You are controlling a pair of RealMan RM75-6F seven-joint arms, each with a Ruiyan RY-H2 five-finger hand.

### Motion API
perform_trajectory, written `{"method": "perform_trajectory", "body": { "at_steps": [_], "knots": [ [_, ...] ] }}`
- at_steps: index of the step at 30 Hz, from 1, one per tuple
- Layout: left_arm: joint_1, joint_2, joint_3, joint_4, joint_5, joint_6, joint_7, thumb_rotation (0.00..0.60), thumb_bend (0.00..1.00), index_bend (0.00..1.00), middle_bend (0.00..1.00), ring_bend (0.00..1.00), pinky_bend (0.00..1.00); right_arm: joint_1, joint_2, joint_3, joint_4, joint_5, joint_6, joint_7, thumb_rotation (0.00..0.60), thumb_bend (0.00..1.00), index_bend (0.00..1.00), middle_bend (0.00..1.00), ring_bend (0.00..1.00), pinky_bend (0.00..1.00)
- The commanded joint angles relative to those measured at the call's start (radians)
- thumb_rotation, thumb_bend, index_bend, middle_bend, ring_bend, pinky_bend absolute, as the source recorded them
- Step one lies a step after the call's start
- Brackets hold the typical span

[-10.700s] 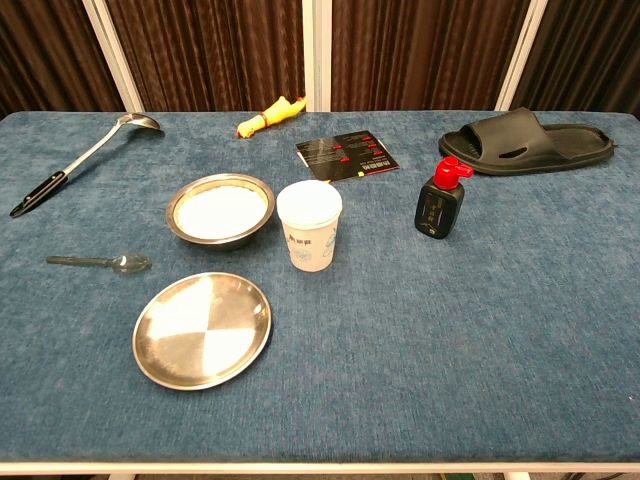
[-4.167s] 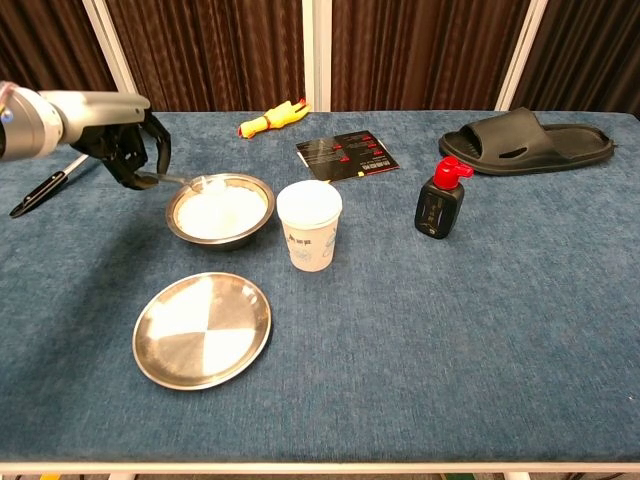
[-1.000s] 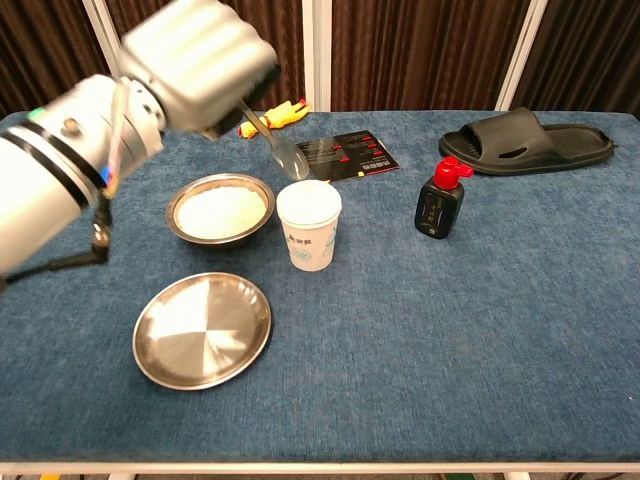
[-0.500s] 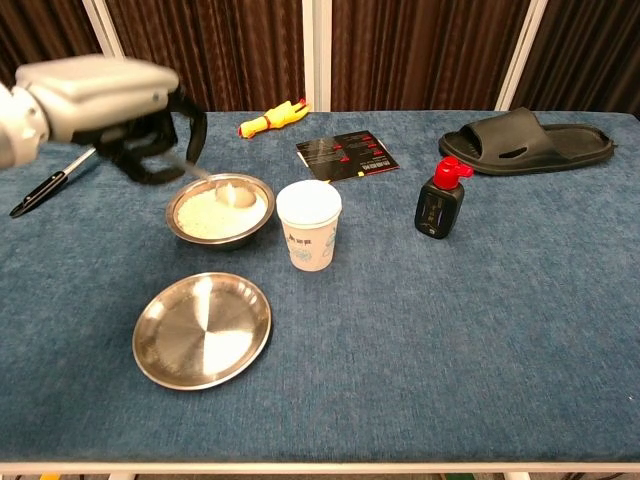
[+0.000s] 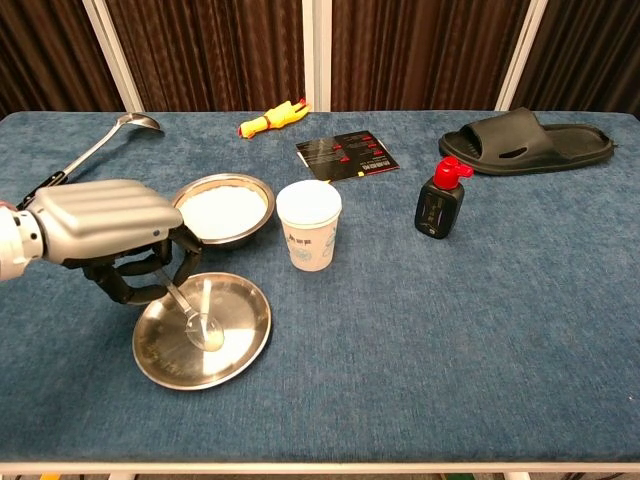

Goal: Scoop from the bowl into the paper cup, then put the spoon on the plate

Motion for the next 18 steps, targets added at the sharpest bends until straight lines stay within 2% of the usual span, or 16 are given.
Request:
{"method": "perform_trajectory", "body": {
  "at_steps": [1,5,9,13,18],
  "knots": [
    [0.005,-0.014,-0.001,-0.003,-0.011,0.007,0.022,0.6,0.44,0.59,0.95,0.93,1.0,0.002,-0.001,0.001,-0.001,0.0,-0.002,-0.002,0.6,0.27,0.07,0.23,0.0,0.07],
    [0.019,-0.029,-0.01,-0.017,-0.029,0.033,0.044,0.6,0.3,0.56,0.95,0.93,1.0,0.004,-0.002,0.002,0.0,0.002,-0.004,-0.003,0.6,0.27,0.07,0.23,0.0,0.07],
    [0.029,-0.033,-0.01,-0.037,-0.044,0.044,0.066,0.6,0.19,0.47,0.93,0.92,1.0,0.003,-0.005,0.003,0.003,-0.001,0.0,0.0,0.6,0.27,0.07,0.23,0.0,0.07],
    [0.047,-0.001,-0.027,-0.063,-0.054,0.074,0.032,0.6,0.16,0.38,0.9,0.9,1.0,0.003,-0.003,0.003,0.006,0.0,0.001,0.005,0.6,0.27,0.07,0.23,0.0,0.07],
    [0.127,0.076,-0.089,-0.052,-0.126,0.206,-0.061,0.6,0.16,0.39,0.84,0.81,0.99,0.0,0.005,0.002,0.012,0.006,-0.001,0.017,0.6,0.27,0.07,0.23,0.0,0.07]
  ]
}}
